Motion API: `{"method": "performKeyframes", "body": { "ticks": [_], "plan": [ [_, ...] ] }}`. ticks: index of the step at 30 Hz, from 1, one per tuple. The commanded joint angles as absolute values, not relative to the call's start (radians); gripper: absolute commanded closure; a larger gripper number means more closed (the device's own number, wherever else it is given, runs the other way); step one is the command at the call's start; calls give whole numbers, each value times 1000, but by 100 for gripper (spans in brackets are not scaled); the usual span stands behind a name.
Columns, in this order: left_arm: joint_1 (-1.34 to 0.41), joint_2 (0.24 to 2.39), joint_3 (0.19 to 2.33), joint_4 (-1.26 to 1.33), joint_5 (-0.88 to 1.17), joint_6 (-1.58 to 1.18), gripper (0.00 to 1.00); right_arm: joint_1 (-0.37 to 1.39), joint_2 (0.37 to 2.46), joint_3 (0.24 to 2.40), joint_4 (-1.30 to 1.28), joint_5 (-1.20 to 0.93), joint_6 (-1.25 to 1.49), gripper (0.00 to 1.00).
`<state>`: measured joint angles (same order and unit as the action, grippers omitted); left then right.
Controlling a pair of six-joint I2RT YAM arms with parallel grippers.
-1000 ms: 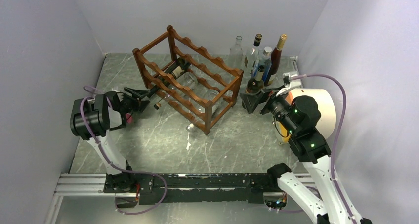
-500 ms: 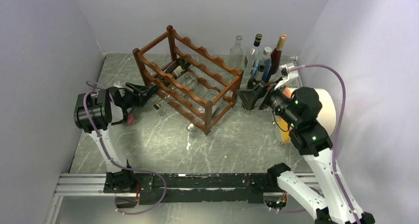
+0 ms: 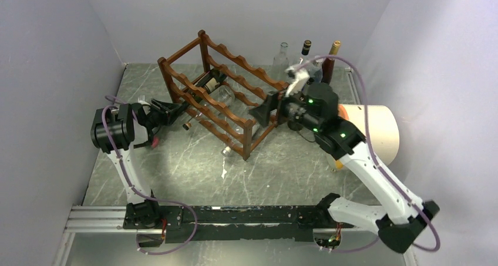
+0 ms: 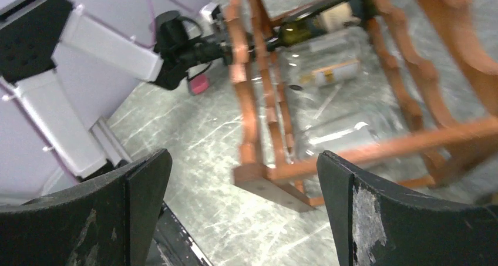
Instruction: Take the wine bottle off the wine rack
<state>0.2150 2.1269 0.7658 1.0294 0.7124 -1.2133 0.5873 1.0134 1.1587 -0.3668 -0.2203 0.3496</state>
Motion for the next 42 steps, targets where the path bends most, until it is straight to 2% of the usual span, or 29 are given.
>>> {"method": "performKeyframes", "body": {
  "ticks": [1, 3, 8, 12, 16, 24, 27, 30, 32, 37, 42],
  "plan": [
    [212, 2144, 766, 1115, 745, -1219, 53, 806, 1145, 1304, -407, 38, 249, 0],
    [221, 2147, 744, 1167, 751, -1249, 59, 840, 1218, 1362, -437, 61, 204, 0],
    [256, 2129, 674, 1271, 774, -1297, 84, 844, 1389, 1486, -477, 53, 91, 3],
    [289, 2066, 604, 1267, 786, -1278, 93, 844, 1493, 1546, -476, 48, 42, 8],
    [327, 2021, 538, 1263, 804, -1275, 93, 843, 1550, 1528, -416, 42, 56, 10],
    [388, 1909, 394, 1252, 866, -1277, 93, 823, 1610, 1487, -362, 51, 94, 22],
    [409, 1866, 353, 1221, 885, -1269, 93, 804, 1613, 1476, -350, 41, 109, 29],
    [418, 1833, 304, 1247, 892, -1295, 93, 792, 1622, 1476, -340, 32, 125, 41],
    [419, 1811, 280, 1254, 898, -1297, 93, 792, 1633, 1474, -330, 29, 135, 44],
    [429, 1706, 238, 1112, 918, -1244, 93, 790, 1658, 1477, -331, 50, 153, 49],
    [481, 1560, 272, 810, 989, -1112, 93, 789, 1655, 1471, -317, 43, 154, 49]
  ]
}}
